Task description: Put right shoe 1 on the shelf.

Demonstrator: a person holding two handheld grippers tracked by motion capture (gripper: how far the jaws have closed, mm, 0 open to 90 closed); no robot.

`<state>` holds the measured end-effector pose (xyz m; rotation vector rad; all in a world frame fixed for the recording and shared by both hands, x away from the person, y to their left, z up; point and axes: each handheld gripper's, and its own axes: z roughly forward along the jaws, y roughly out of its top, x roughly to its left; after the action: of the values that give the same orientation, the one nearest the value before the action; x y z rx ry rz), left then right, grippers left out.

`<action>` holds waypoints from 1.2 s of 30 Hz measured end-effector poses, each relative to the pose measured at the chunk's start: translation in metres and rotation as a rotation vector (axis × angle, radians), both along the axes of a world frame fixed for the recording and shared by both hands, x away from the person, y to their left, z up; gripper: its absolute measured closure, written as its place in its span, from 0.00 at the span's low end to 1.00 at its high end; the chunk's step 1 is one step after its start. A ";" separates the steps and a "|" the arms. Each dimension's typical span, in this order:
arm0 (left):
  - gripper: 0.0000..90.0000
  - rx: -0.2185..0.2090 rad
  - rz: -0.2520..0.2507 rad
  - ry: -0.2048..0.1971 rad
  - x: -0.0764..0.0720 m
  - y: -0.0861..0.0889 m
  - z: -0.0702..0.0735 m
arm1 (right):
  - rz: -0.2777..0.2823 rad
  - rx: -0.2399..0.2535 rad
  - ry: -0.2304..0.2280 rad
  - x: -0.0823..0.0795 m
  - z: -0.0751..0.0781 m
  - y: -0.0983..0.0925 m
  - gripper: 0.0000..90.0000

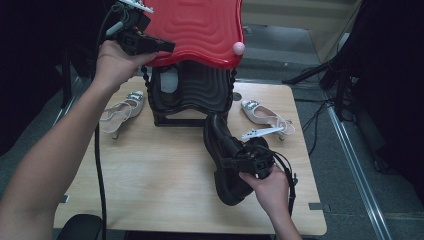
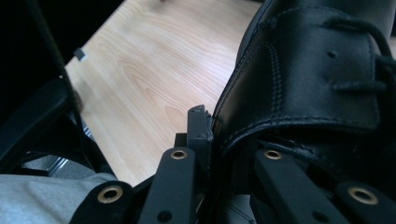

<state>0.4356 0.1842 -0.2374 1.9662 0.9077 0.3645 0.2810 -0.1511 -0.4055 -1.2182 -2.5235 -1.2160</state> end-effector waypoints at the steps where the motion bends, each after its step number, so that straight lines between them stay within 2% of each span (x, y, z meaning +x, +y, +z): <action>1: 0.98 0.000 0.001 0.002 0.001 0.000 0.000 | 0.003 0.004 -0.009 -0.001 0.005 0.000 0.93; 3: 0.98 -0.002 0.003 0.005 0.002 0.000 -0.001 | -0.004 0.024 -0.058 -0.003 0.021 0.000 0.93; 4: 0.98 -0.006 0.001 0.008 0.003 0.001 -0.001 | -0.004 0.024 -0.058 -0.003 0.021 0.000 0.93; 7: 0.98 -0.005 0.006 0.003 0.005 0.000 -0.003 | 0.010 0.014 -0.084 0.005 0.033 0.005 0.93; 11: 0.99 0.005 0.001 0.008 0.007 -0.003 -0.005 | 0.009 0.004 -0.120 0.026 0.044 0.017 0.92; 13: 0.99 -0.004 0.002 0.013 0.008 -0.003 -0.005 | 0.008 0.010 -0.134 0.038 0.047 0.023 0.92; 16: 1.00 -0.010 0.005 0.022 0.009 -0.002 -0.007 | 0.000 -0.013 -0.156 0.056 0.051 0.034 0.92; 19: 1.00 -0.020 0.007 0.030 0.010 0.001 -0.009 | -0.011 -0.031 -0.175 0.071 0.051 0.045 0.92; 20: 1.00 -0.011 0.008 0.036 0.010 0.002 -0.010 | -0.017 -0.034 -0.177 0.076 0.051 0.048 0.92; 21: 1.00 -0.005 0.007 0.025 0.009 0.002 -0.010 | -0.038 -0.041 -0.193 0.086 0.048 0.053 0.92; 23: 1.00 0.016 -0.002 0.009 0.009 0.002 -0.010 | -0.050 -0.047 -0.196 0.090 0.047 0.055 0.92; 26: 1.00 0.015 -0.003 0.008 0.008 0.003 -0.011 | -0.078 -0.067 -0.209 0.103 0.041 0.062 0.92; 28: 1.00 0.016 -0.005 0.006 0.008 0.003 -0.011 | -0.086 -0.062 -0.215 0.109 0.037 0.065 0.92; 32: 1.00 0.017 -0.005 0.011 0.008 0.003 -0.011 | -0.104 -0.058 -0.267 0.116 0.033 0.075 0.92; 34: 1.00 0.016 -0.005 0.010 0.008 0.003 -0.011 | -0.121 -0.048 -0.271 0.119 0.033 0.080 0.92; 36: 1.00 0.016 -0.005 0.011 0.008 0.003 -0.011 | -0.131 -0.051 -0.297 0.122 0.033 0.085 0.92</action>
<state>0.4437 0.1870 -0.2481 1.9863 0.9095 0.3593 0.4032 -0.0658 -0.3722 -1.3209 -2.7324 -1.4704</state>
